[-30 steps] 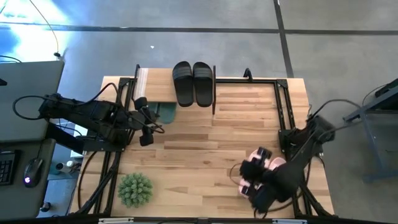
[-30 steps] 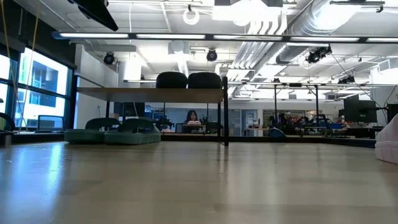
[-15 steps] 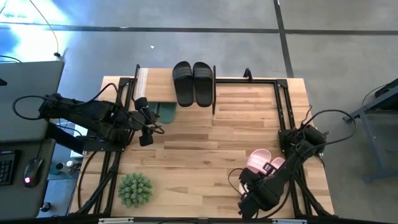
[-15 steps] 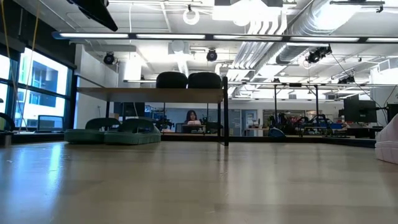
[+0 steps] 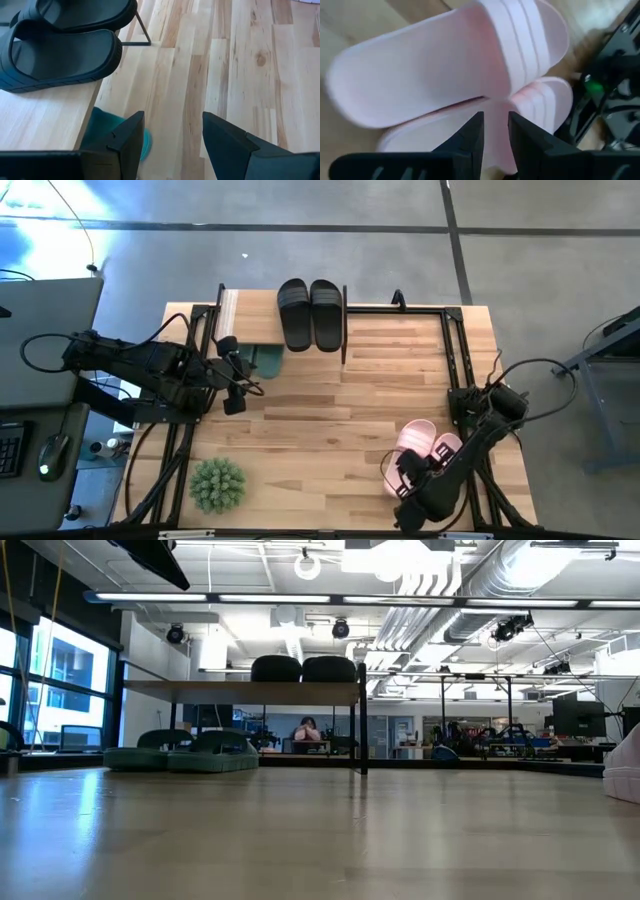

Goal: Pick and place slides into the shelf
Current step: Put the left pink slide under the shelf

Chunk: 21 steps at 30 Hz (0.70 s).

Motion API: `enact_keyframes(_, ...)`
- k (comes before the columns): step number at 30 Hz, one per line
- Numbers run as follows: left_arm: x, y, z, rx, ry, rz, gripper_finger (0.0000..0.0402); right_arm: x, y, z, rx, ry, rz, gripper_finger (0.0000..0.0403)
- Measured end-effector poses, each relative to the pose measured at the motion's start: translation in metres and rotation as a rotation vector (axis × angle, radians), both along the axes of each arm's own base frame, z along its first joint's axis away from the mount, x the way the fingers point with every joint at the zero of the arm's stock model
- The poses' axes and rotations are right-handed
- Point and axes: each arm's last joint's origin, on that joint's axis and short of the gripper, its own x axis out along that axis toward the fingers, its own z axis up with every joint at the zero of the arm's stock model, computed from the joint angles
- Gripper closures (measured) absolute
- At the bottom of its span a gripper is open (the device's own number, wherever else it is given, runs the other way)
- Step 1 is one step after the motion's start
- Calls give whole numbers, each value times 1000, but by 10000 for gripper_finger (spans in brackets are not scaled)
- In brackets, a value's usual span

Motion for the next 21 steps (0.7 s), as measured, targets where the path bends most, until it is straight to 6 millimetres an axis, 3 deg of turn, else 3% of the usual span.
enact_keyframes(8, 0, 0, 0, -2, -1, 2, 218, 0, -14, -16, -57, 55, 5, 312)
enact_keyframes(21, 0, 0, 0, -2, -2, 3, 218, 13, -22, -19, -72, -3, 39, 242)
